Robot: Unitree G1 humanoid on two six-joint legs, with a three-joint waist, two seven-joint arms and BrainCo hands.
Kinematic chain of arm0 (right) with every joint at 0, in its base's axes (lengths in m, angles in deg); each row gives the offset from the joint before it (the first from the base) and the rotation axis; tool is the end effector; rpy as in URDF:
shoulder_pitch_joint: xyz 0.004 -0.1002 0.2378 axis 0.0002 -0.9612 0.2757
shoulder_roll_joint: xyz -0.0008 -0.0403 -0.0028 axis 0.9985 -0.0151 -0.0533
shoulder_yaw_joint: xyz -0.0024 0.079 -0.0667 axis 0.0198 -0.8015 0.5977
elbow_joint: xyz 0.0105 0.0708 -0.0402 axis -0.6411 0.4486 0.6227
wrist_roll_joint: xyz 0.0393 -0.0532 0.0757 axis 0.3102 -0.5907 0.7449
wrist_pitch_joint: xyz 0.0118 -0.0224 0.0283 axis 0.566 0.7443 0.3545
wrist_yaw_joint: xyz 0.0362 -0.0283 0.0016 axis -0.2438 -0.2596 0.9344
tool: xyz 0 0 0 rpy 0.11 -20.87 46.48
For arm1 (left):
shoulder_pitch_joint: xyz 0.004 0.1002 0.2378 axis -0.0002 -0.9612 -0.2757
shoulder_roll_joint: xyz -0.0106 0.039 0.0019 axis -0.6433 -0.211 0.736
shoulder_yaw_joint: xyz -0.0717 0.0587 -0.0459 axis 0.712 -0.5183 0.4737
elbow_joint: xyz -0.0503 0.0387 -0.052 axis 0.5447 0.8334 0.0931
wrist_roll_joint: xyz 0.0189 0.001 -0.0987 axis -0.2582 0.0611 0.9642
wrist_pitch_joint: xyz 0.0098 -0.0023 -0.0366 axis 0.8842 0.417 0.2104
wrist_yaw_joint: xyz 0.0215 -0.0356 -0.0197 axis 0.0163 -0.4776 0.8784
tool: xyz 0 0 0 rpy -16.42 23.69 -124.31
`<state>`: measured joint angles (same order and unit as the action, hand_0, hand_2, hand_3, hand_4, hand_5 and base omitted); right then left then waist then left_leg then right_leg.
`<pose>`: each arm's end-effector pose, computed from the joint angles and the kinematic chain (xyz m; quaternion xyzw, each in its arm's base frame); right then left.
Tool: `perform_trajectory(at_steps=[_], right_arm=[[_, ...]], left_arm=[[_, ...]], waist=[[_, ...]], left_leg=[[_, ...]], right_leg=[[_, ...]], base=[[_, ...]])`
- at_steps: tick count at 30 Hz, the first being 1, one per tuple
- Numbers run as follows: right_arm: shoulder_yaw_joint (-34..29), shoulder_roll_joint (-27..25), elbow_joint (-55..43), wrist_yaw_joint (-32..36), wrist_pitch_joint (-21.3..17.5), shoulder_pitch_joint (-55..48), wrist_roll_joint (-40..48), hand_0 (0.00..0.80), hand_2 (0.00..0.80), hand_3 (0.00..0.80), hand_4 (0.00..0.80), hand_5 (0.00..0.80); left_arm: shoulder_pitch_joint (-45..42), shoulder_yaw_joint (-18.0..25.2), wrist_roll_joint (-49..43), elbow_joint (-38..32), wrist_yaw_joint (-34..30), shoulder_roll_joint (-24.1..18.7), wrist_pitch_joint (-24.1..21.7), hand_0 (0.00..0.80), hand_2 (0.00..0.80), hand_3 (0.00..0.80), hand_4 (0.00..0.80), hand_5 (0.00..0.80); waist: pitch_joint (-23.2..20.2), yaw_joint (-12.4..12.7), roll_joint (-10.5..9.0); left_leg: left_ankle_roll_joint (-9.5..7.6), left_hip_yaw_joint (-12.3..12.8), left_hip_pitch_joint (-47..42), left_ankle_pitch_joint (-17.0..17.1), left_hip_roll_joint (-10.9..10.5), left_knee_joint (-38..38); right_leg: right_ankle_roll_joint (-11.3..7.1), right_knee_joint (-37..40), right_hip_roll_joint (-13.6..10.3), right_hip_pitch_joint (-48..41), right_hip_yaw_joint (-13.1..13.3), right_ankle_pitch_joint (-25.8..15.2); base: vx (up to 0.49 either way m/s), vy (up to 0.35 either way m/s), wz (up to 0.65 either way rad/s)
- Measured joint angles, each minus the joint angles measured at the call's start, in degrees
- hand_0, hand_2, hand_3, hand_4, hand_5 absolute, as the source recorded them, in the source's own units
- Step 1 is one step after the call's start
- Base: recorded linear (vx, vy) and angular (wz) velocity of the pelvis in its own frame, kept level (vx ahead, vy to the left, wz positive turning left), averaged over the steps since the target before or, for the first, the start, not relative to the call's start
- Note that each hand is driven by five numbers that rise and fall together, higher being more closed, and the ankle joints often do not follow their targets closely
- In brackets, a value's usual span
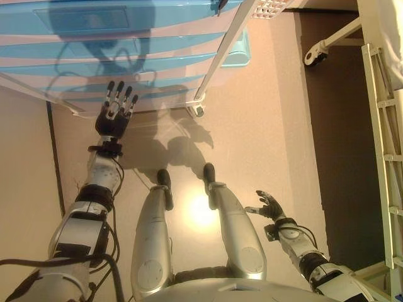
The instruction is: Open the drawer and pick up the medicine
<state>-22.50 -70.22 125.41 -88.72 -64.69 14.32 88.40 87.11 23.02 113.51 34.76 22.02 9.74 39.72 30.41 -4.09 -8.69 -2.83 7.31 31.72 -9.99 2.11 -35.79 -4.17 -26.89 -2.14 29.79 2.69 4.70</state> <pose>0.1780 -0.2029 -0.0703 -0.1627 0.2938 0.0328 0.9413 0.3081 0.2616 0.0915 -0.3869 -0.2109 -0.1241 0.8891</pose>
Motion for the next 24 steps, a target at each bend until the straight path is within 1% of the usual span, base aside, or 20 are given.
perform_trajectory(at_steps=[5, 10, 19, 20, 21, 22, 23, 24], right_arm=[[0.68, 0.01, -0.41, 0.00, -0.02, -0.08, 0.00, 0.000, 0.000, 0.000, 0.000, 0.000], [0.82, 0.01, -0.97, -0.09, -0.07, -0.64, 0.00, 0.000, 0.000, 0.000, 0.000, 0.000], [0.79, -0.06, -1.26, -0.08, -1.19, -2.48, -0.01, 0.000, 0.000, 0.000, 0.000, 0.000], [0.78, -0.06, -1.25, -0.08, -1.21, -2.61, -0.01, 0.000, 0.000, 0.000, 0.000, 0.000], [0.79, -0.04, -1.24, -0.08, -1.20, -2.66, -0.01, 0.000, 0.000, 0.000, 0.000, 0.000], [0.79, -0.04, -1.25, -0.08, -1.21, -2.73, -0.02, 0.000, 0.000, 0.000, 0.000, 0.000], [0.83, -0.02, -1.27, -0.08, -1.20, -2.83, -0.04, 0.000, 0.000, 0.000, 0.000, 0.000], [0.83, -0.01, -1.35, -0.08, -1.18, -3.02, -0.05, 0.000, 0.000, 0.000, 0.000, 0.000]], left_arm=[[0.17, 0.01, 1.17, -0.16, 0.16, -0.12, 0.04, 0.000, 0.000, 0.000, 0.000, 0.000], [0.35, 0.01, 1.03, -0.67, 1.72, -0.46, 0.04, 0.000, 0.000, 0.000, 0.000, 0.000], [0.30, -0.33, 1.79, -0.91, 2.83, -0.97, 1.33, 0.000, 0.000, 0.000, 0.000, 0.000], [0.29, -0.34, 2.16, -0.91, 2.85, -0.97, 1.84, 0.063, 0.063, 0.063, 0.063, 0.063], [0.27, -0.34, 2.63, -0.91, 2.85, -0.97, 2.15, 0.282, 0.282, 0.282, 0.282, 0.282], [0.19, -0.34, 3.07, -0.91, 2.85, -0.86, 2.24, 0.427, 0.427, 0.427, 0.427, 0.427], [-0.06, -0.35, 3.89, -0.91, 3.03, -0.73, 2.28, 0.464, 0.464, 0.464, 0.464, 0.464], [-0.40, -0.34, 4.53, -0.91, 3.32, -0.63, 2.29, 0.521, 0.521, 0.521, 0.521, 0.521]], waist=[[0.28, -0.09, -0.67], [0.30, 0.05, -0.70], [0.30, -0.02, -0.72], [0.30, -0.01, -0.72], [0.30, 0.02, -0.72], [0.30, -0.03, -0.72], [0.29, -0.05, -0.74], [0.29, -0.19, -0.74]], left_leg=[[-0.01, -0.28, -0.15, -0.06, 0.20, -0.35], [0.20, -0.44, -0.15, -0.49, 0.89, -1.11], [0.16, -1.00, -1.23, -0.66, 1.06, -1.47], [0.18, -1.05, -1.36, -0.67, 1.05, -1.45], [0.18, -1.17, -1.48, -0.67, 1.03, -1.46], [0.18, -1.22, -1.66, -0.67, 1.03, -1.45], [0.18, -1.19, -2.01, -0.69, 1.03, -1.33], [0.18, -1.16, -2.49, -0.70, 1.02, -1.06]], right_leg=[[0.15, 0.12, 0.17, -0.25, 0.05, -0.10], [0.32, 0.33, 0.77, -0.69, -0.04, -0.21], [0.31, 0.90, 0.97, -2.52, -0.45, -0.42], [0.31, 0.98, 0.96, -2.70, -0.48, -0.42], [0.31, 1.00, 0.95, -2.92, -0.54, -0.42], [0.31, 1.10, 0.95, -3.15, -0.56, -0.42], [0.31, 1.18, 0.95, -3.49, -0.57, -0.42], [0.31, 1.43, 0.95, -3.94, -0.57, -0.42]], base=[[0.027, -0.021, -0.01], [0.020, -0.021, -0.02], [0.008, -0.010, 0.01], [0.025, -0.016, 0.03], [0.035, -0.018, 0.04], [0.047, -0.018, 0.02], [0.057, -0.018, 0.00], [0.055, -0.017, -0.02]])
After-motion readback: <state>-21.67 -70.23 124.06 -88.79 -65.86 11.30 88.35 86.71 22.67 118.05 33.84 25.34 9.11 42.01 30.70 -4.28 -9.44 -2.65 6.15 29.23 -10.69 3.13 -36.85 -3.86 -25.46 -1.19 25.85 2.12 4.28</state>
